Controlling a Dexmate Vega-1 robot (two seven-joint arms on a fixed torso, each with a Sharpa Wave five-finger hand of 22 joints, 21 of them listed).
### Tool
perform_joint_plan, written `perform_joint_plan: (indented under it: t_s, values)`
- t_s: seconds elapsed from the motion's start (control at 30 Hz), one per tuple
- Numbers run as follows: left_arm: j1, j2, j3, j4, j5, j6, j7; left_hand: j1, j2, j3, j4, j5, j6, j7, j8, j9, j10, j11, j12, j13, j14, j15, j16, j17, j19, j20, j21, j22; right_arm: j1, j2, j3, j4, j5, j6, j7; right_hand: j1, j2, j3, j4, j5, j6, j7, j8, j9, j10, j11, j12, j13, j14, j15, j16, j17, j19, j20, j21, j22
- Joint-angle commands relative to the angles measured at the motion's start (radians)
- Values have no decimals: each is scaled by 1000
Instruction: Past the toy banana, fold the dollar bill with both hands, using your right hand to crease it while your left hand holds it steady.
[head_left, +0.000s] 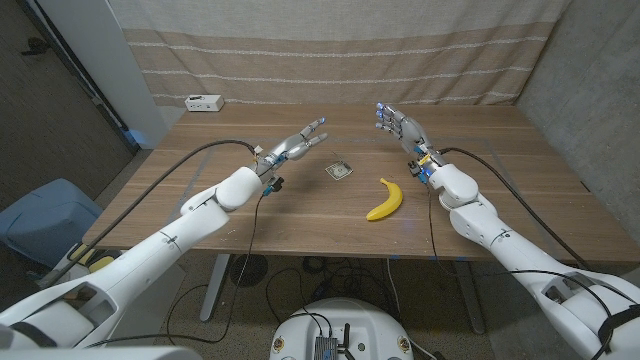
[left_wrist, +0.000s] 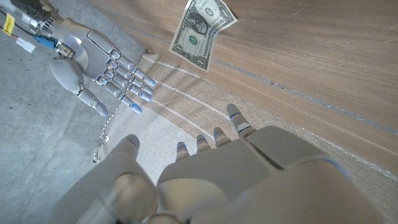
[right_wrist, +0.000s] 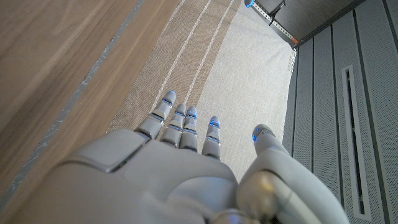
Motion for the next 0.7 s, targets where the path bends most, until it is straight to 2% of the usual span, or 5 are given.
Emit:
perform_joint_plan:
  t_s: [0.03, 0.27, 0.4, 0.53, 0.7]
  values:
    - [39, -4, -36, 31, -157, -87, -37, 8, 1, 5, -3, -6, -148, -3, -5, 1, -67, 3, 3, 3, -62, 10, 5, 1, -143, 16, -7, 0, -54, -2, 33, -60, 82, -39, 10, 15, 2, -2, -9, -5, -75, -36, 2, 2, -7, 9, 11, 1, -4, 7, -4, 1, -5, 27, -8, 3]
    - [59, -10, -57, 51, -266, -119, -92, 9, 2, 6, -4, -6, -165, -5, 1, 1, -85, 10, 1, 3, -67, 21, 5, 1, -143, 23, -10, 1, -88, 11, 54, -87, 142, -47, 15, 9, -3, -9, -13, -7, -131, -18, 3, 2, -8, 16, 13, 0, -10, 11, -3, 1, -15, 38, -14, 3]
    - [62, -16, -67, 78, -364, -135, -166, 8, 1, 6, -4, -7, -163, 12, 8, 1, -97, 13, 1, 3, -78, 12, 3, 1, -143, 19, -13, 1, -105, 11, 68, -97, 177, -52, 31, 1, -5, -16, -15, -8, -55, 19, 40, 1, -15, 18, 13, 0, -31, -5, -7, 2, -27, 38, -22, 3]
    - [56, -18, -72, 106, -390, -159, -197, 8, 0, 5, -5, -7, -148, 54, 17, 0, -101, 15, 6, 3, -87, 5, 4, 1, -140, -12, -17, 1, -121, 13, 82, -103, 169, -32, 4, 0, -6, -19, -20, -7, -11, 41, 48, 1, -10, 24, 17, 0, -46, -19, -10, 0, -17, -17, -19, 4]
    - [48, -16, -77, 133, -411, -183, -231, 8, -2, 5, -6, -7, -124, 75, 25, 0, -96, 31, 12, 3, -76, 3, 11, 1, -128, -41, -18, 1, -152, -3, 105, -142, 147, -32, -57, 2, -5, -18, -26, -7, 23, 53, 55, 1, 6, 30, 23, 0, -47, -21, -9, -2, -8, -34, -17, 3]
